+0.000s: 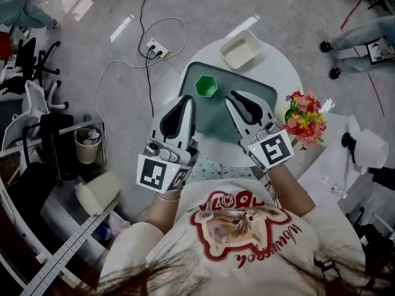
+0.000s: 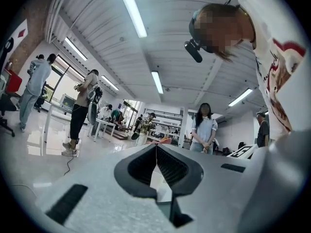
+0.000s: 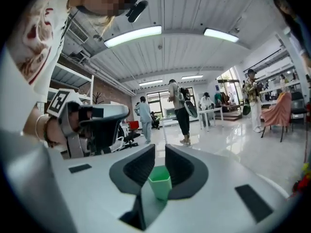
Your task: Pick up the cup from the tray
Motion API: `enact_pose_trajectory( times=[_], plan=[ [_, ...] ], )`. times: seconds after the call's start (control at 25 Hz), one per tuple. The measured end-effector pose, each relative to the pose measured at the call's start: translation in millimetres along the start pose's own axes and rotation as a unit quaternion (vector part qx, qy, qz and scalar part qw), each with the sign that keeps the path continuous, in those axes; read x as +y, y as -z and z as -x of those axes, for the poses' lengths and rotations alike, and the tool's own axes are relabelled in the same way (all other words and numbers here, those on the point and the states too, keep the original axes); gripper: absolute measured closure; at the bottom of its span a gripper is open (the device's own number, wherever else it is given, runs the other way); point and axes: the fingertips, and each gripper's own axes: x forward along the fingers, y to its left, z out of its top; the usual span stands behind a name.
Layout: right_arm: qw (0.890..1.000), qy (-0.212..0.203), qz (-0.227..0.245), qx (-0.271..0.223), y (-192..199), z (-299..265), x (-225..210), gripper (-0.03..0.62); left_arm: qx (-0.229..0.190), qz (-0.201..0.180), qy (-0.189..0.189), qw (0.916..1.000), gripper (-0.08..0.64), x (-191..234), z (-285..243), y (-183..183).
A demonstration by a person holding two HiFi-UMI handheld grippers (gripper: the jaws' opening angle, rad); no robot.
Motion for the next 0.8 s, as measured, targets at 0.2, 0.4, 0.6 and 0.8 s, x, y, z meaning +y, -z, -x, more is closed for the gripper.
enact_pose_trajectory(
  times=[0.2,0.4,0.6,0.8],
  plan=[
    [0.998,-0.019,-0.002,0.057,54,-24,-6,0.543,0.012,0.015,-0.003,0.9998,0.545,11,-3,20],
    [0.995,-0.036,0.012,0.088,80,-39,-5,0.53,0.024,0.025,-0.009,0.9994,0.545,21,0,39],
    [0.992,-0.031,0.009,0.126,103,-43,-6,0.483,0.032,0.034,-0.012,0.9988,0.546,25,5,51],
    [0.986,-0.035,0.023,0.162,121,-47,-3,0.441,0.04,0.039,-0.011,0.9984,0.545,24,10,61]
  ],
)
